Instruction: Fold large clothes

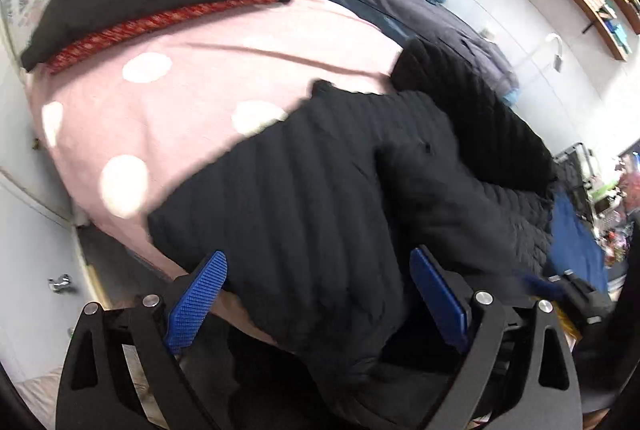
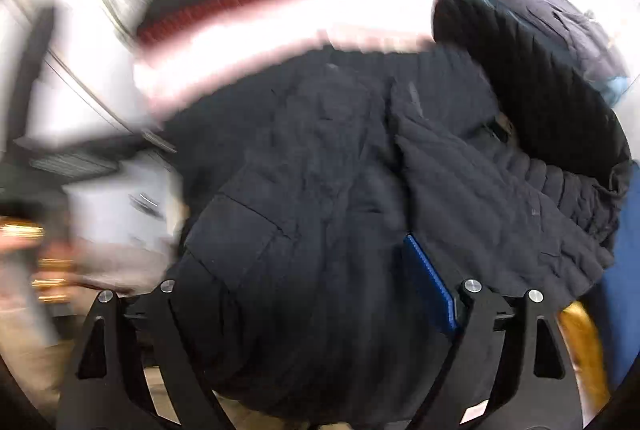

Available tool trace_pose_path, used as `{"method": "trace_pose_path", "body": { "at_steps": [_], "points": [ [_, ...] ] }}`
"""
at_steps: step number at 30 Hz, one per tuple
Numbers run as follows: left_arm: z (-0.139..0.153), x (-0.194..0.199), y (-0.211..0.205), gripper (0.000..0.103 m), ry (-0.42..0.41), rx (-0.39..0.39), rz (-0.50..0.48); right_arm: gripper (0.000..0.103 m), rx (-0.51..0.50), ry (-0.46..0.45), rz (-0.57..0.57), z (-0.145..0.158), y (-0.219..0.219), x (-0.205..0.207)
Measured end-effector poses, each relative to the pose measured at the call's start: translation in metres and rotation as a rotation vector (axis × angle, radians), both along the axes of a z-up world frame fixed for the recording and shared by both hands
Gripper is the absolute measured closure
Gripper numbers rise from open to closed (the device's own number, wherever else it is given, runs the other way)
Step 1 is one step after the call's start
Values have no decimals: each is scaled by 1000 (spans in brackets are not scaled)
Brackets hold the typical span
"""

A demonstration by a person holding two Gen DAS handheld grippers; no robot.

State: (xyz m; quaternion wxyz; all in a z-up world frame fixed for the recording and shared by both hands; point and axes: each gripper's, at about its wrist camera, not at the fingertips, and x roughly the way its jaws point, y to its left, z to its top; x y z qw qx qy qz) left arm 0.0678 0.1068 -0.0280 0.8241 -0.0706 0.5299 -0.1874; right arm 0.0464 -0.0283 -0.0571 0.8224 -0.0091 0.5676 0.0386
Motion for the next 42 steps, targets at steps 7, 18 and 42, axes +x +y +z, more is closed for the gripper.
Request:
{"method": "trace_pose_path", "body": {
  "at_steps": [7,18,42],
  "points": [
    [19,20,66,12,-44,-5,178,31,-210,-223,132,20,70,10],
    [-19,61,25,12,24,13,39,21,433,237,-128,22,-126,-56],
    [-70,1,-245,5,-4,213,-682,27,189,73,-215,13,-114,-35]
  ]
}}
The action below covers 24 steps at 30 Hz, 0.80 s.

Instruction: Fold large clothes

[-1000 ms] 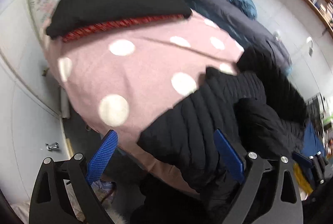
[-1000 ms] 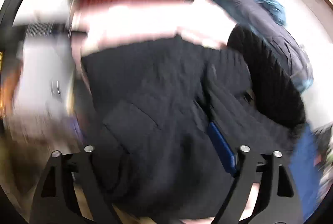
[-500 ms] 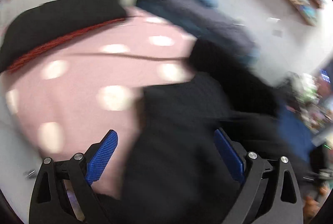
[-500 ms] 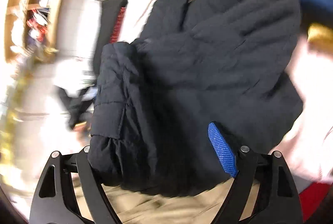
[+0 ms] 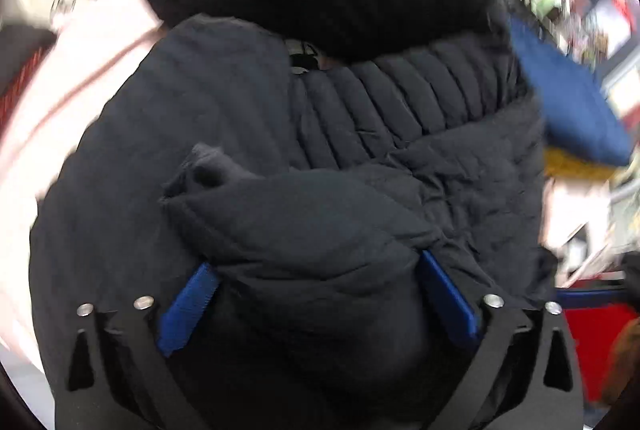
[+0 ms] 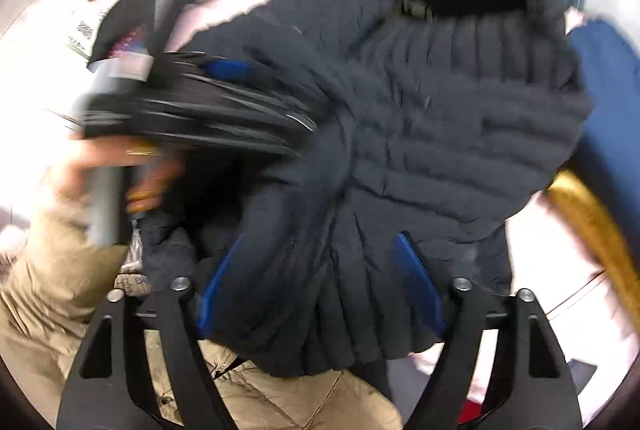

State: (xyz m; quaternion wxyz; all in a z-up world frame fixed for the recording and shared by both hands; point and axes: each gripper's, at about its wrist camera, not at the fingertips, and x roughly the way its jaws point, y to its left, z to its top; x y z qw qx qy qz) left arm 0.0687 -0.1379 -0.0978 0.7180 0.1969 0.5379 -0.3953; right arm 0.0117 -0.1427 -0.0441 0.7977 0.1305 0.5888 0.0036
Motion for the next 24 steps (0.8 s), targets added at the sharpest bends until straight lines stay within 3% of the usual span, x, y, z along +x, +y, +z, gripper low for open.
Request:
{"method": "trace_pose_path", "body": {
  "at_steps": [2,3,5,6,9,12,14,15,17,19,20,21,22,23,24],
  "points": [
    [-14,0,-9,5,-10,58,13,27,129,-139,42,27,3,-4],
    [-13,0,-8,6,0,46,17,20,209,-255,23,47,-5,-6],
    [-6,1,-1,8,7,11,26,6,166,-352,-83,62,-25,-8],
    [3,1,8,8,13,-14,41,6,57,-372,-165,70,-38,4],
    [39,7,46,8,-38,-109,115,6,-184,-331,-251,68,-78,47],
    [75,25,101,6,-140,-209,256,6,-351,-290,-250,46,-101,101],
    [76,45,125,6,-216,-173,351,6,-520,-247,-259,27,-117,127],
    [66,62,140,6,-235,-93,414,6,-592,-210,-274,17,-126,147],
    [38,83,160,7,-156,20,479,6,-631,-183,-291,4,-140,155],
    [6,90,172,7,38,-28,473,6,-638,-102,-320,-24,-169,165],
    [-3,90,174,7,90,-52,468,16,-604,-66,-319,-34,-180,165],
    [-17,88,174,8,149,-77,459,42,-572,-42,-313,-39,-184,158],
    [-29,86,172,9,192,-92,456,52,-519,14,-306,-55,-188,161],
    [-39,85,170,18,233,-113,467,67,-522,40,-306,-64,-186,163],
    [-47,86,171,27,269,-130,491,74,-559,43,-296,-71,-183,162]
  ]
}}
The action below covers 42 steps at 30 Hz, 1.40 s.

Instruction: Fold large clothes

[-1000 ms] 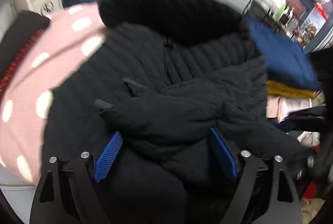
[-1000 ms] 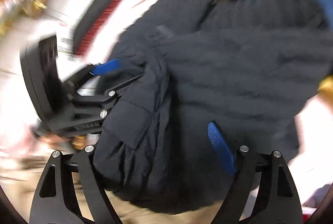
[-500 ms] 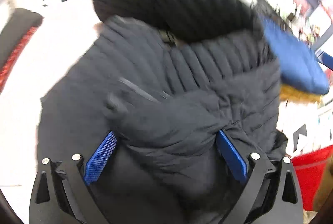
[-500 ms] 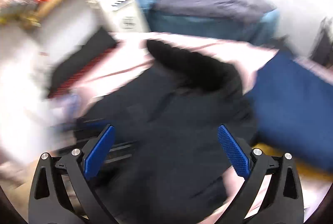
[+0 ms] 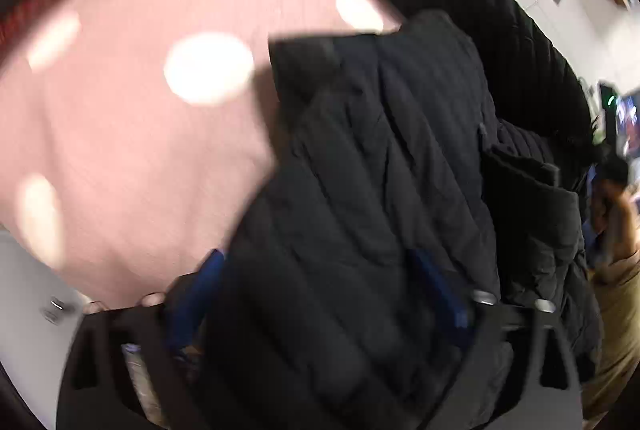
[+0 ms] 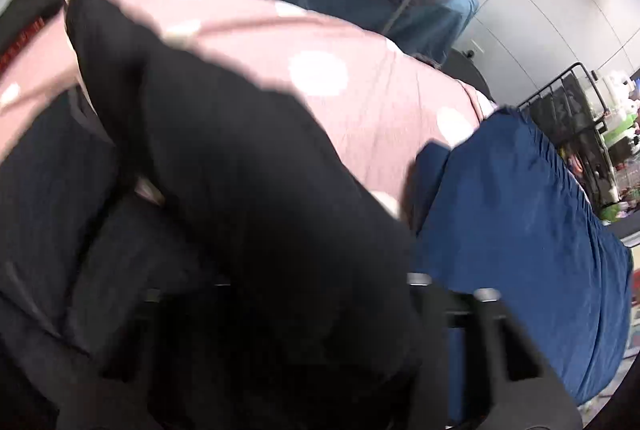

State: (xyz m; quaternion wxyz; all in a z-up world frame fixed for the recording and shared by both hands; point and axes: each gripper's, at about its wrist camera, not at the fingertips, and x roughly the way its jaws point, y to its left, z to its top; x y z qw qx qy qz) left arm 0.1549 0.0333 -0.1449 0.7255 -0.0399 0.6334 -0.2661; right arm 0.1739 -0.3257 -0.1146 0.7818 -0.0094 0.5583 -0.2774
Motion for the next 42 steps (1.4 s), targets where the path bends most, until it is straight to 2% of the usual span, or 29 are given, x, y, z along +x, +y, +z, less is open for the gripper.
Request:
{"method": "trace_pose_path", "body": {
  "at_steps": [1,3,4,5,6,7,9,10,12,14,17,19,21,23,24,26,27,28,29,30,31,32,33,34,36,38,40,42],
  "points": [
    [-5,-1,-2,33,23,-13,22,76,-14,-6,18,2,5,-3],
    [-5,4,-1,60,32,3,56,86,20,-23,28,11,8,-8],
    [2,6,-2,69,10,17,60,88,69,-54,23,18,5,-9],
    [17,9,-6,87,-36,14,59,90,127,-98,15,29,1,-10],
    [32,13,-8,91,-70,1,64,92,179,-150,2,46,-5,-12],
    [50,9,-5,92,-103,-10,69,93,207,-188,-8,60,-8,-12],
    [94,16,-12,95,-223,-36,70,94,271,-293,-7,106,-14,-16],
    [116,19,-17,95,-289,-24,70,94,287,-332,10,127,-15,-19],
    [168,25,-22,95,-453,-2,73,95,277,-395,47,164,-10,-25],
    [226,35,-15,95,-592,-23,113,95,272,-512,78,217,-7,-44],
    [289,52,5,95,-754,2,217,95,243,-714,77,286,-14,-89],
    [314,62,24,95,-816,-7,284,95,268,-844,49,317,-27,-123],
    [326,74,51,95,-841,-9,350,95,283,-960,-21,329,-56,-156],
    [318,87,70,95,-793,-36,416,95,306,-967,-102,319,-69,-180],
    [303,99,83,92,-736,-85,458,95,334,-947,-150,307,-75,-188],
    [284,111,108,86,-664,-152,506,94,415,-856,-215,265,-88,-186],
    [260,122,111,78,-602,-162,521,91,461,-777,-245,229,-100,-179],
    [235,133,110,75,-539,-126,522,87,483,-715,-273,204,-102,-175],
    [218,137,117,71,-497,-96,523,75,496,-626,-313,172,-101,-168],
    [190,142,115,60,-430,-49,535,65,497,-493,-358,130,-100,-160],
    [171,145,115,53,-380,-27,538,61,495,-435,-370,106,-98,-156],
    [145,144,110,43,-316,-13,533,54,500,-380,-366,75,-92,-154],
    [120,142,112,34,-250,-23,521,50,505,-344,-358,56,-89,-156],
    [101,136,115,31,-206,-25,527,50,498,-300,-351,32,-75,-155],
    [73,117,119,30,-162,-12,542,47,412,-300,-319,26,-53,-158],
    [65,99,118,29,-152,-37,518,41,322,-291,-277,35,-37,-157],
    [74,91,121,26,-178,-26,511,37,265,-277,-249,52,-32,-159],
    [94,76,124,17,-264,-1,510,34,243,-264,-242,74,-30,-162]
  ]
}}
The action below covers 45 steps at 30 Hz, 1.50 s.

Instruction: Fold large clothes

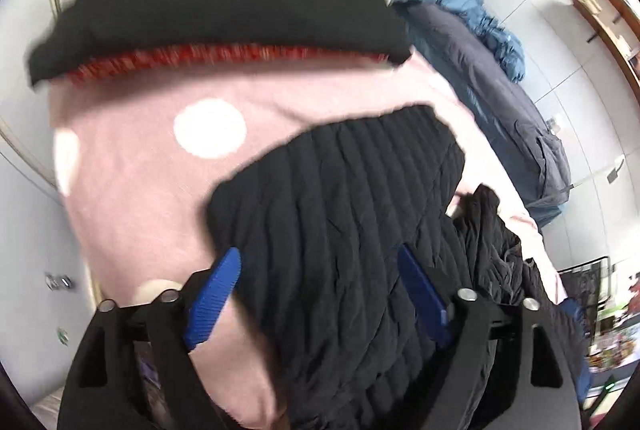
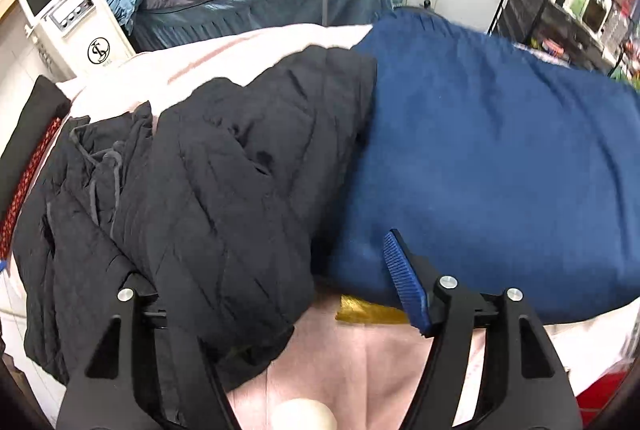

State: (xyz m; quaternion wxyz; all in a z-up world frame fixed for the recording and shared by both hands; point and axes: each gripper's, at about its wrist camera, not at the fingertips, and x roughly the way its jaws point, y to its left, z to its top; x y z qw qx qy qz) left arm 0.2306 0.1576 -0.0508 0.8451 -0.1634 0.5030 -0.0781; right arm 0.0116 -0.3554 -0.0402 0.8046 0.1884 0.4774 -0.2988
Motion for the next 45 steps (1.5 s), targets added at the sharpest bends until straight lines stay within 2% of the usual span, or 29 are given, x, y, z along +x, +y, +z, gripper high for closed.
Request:
{"method": "trace_pose_path", "body": {
  "at_steps": [3,4,7,9,12,14,16,17,18,19,20,21,22,23,25,26,28,29,30,31,33,34,36,38,39,41,42,44,45],
  "points": [
    [26,-29,-1,10,-114,77,-38,34,-13,7,-11,14,15,-14],
    [31,-24,-8,8,-130,86,-61,34,-24,15,-5,15,20,-17],
    [42,-49,-25,7,-152,90,-183,34,-56,32,18,11,31,-29],
    [39,-68,-38,7,-134,70,-278,33,-23,29,9,0,24,-29],
    [32,-91,-62,7,-128,57,-388,33,135,-46,-34,-6,6,-40],
    [24,-103,-77,7,-123,26,-455,30,83,-27,-55,-3,4,-41],
    [7,-111,-102,7,-96,-5,-539,24,-69,28,-18,5,17,-32],
    [-2,-111,-111,7,-86,7,-550,24,-83,24,7,8,22,-27],
    [-12,-111,-126,7,-79,52,-561,24,-49,5,19,8,23,-25],
    [-22,-111,-140,7,-80,94,-581,24,43,-34,28,8,19,-23],
    [-35,-110,-159,12,-80,140,-614,24,139,-74,23,7,13,-23],
    [-43,-109,-170,40,-76,175,-630,24,204,-109,9,7,5,-24],
    [-54,-108,-185,61,-51,221,-654,24,221,-127,-1,8,-1,-25],
    [-60,-109,-195,76,-23,218,-678,24,206,-135,-11,11,-6,-26],
    [-55,-115,-201,85,-22,145,-728,23,123,-142,5,15,-14,-29],
    [-50,-120,-202,87,-36,135,-752,21,140,-139,25,11,-17,-27],
    [-28,-135,-194,89,-92,111,-805,21,369,-175,85,-7,-30,-26],
    [-14,-143,-182,89,-119,67,-829,21,545,-232,81,-23,-40,-26],
    [-3,-149,-170,90,-131,27,-843,21,659,-267,55,-36,-46,-26],
    [4,-153,-161,90,-137,-3,-849,21,654,-248,59,-40,-46,-21],
    [20,-165,-135,91,-139,-102,-864,15,393,-124,117,-31,-33,-3],
    [24,-169,-127,91,-138,-142,-871,14,179,-41,158,-24,-16,12],
    [28,-178,-110,91,-132,-190,-884,14,-19,32,253,-19,12,38],
    [25,-188,-102,91,-116,-189,-902,15,-157,63,257,-12,29,50],
    [23,-192,-102,91,-101,-186,-920,15,-190,32,247,-2,34,51],
    [23,-203,-104,91,-99,-153,-963,15,-131,-62,222,21,36,41],
    [22,-213,-106,91,-102,-118,-997,15,-126,-74,193,28,34,35],
    [16,-223,-104,92,-82,-91,-1047,15,-277,3,64,42,37,11],
    [11,-227,-102,92,-67,-97,-1068,15,-344,5,67,47,44,-1]
  ]
}}
